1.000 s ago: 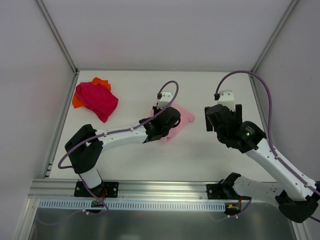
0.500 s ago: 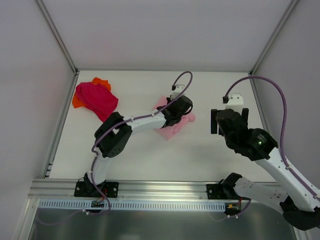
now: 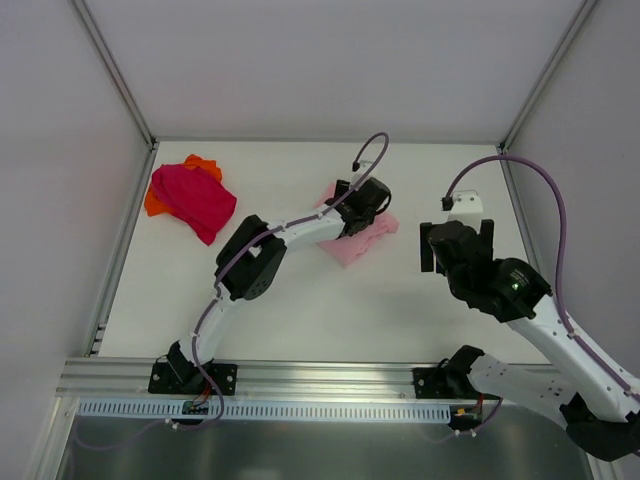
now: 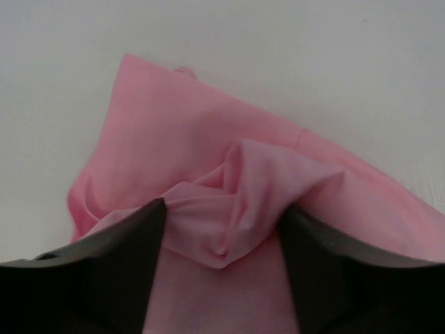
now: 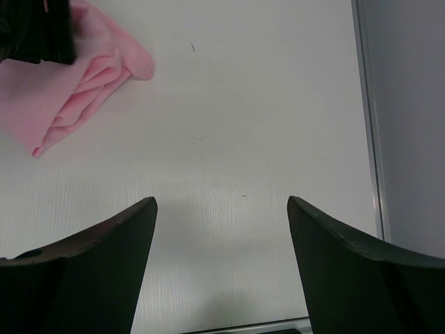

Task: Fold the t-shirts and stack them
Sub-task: Fold the long partially folded tshirt into a neat square, then smooth out wrinkles on the folded tshirt

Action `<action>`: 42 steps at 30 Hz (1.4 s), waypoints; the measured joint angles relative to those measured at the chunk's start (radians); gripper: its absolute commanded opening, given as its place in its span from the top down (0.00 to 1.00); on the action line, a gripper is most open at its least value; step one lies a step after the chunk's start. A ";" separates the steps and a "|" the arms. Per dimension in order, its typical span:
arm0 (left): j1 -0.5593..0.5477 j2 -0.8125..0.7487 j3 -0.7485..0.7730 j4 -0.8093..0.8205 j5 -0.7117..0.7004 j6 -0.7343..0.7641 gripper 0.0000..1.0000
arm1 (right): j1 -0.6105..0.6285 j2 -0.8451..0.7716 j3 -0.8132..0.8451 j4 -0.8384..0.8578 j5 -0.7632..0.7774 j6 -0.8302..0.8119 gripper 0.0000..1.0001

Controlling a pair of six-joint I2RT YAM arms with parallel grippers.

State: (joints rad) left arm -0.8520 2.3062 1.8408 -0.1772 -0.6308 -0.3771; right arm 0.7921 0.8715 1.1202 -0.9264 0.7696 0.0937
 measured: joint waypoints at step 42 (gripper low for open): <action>-0.137 -0.436 -0.789 0.494 0.037 0.037 0.01 | 0.052 0.015 -0.056 0.055 -0.026 0.003 0.20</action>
State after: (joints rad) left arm -0.9890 1.8698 1.0515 0.3168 -0.5938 -0.3397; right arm 0.8444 0.8867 1.0645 -0.8711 0.7433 0.0971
